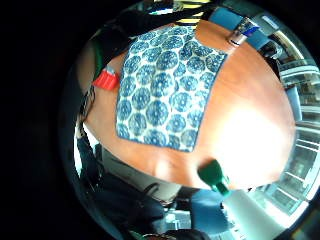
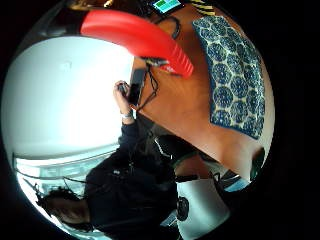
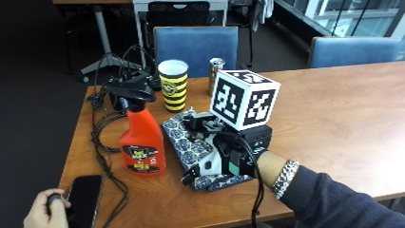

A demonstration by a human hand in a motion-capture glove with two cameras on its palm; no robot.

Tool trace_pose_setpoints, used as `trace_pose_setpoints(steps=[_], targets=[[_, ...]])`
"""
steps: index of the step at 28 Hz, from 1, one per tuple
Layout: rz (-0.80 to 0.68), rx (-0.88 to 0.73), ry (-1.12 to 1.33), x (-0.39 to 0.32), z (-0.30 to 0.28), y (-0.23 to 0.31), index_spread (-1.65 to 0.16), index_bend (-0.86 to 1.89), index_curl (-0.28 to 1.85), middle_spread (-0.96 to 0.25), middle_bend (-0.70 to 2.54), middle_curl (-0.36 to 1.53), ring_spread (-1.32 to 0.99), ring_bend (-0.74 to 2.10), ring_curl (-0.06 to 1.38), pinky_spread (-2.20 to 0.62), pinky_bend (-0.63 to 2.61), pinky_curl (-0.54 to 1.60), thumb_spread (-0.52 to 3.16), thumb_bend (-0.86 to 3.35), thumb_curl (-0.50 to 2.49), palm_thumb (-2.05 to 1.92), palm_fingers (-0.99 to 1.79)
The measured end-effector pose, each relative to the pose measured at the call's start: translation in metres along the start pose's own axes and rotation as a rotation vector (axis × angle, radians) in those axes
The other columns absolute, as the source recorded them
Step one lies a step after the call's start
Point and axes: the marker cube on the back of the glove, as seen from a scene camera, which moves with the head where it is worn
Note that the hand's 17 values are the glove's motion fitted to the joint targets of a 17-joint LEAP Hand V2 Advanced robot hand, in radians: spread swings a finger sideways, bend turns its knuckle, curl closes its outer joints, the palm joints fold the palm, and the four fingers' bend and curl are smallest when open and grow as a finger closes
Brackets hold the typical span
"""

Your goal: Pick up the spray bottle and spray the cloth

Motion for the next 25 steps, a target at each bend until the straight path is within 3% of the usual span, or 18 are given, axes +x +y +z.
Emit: trace_pose_setpoints(steps=[14,25], targets=[[-0.251,0.048,0.15,-0.06,-0.013,0.079,-0.38,0.15,0.29,-0.02,0.18,0.33,0.0,0.31,0.32,0.24,0.49,0.37,0.9,-0.04,0.43,0.53,0.21],[-0.318,0.053,0.206,-0.078,-0.016,0.096,-0.4,0.18,0.3,-0.02,0.19,0.33,0.0,0.27,0.3,0.24,0.43,0.35,0.92,-0.03,0.4,0.52,0.27]])
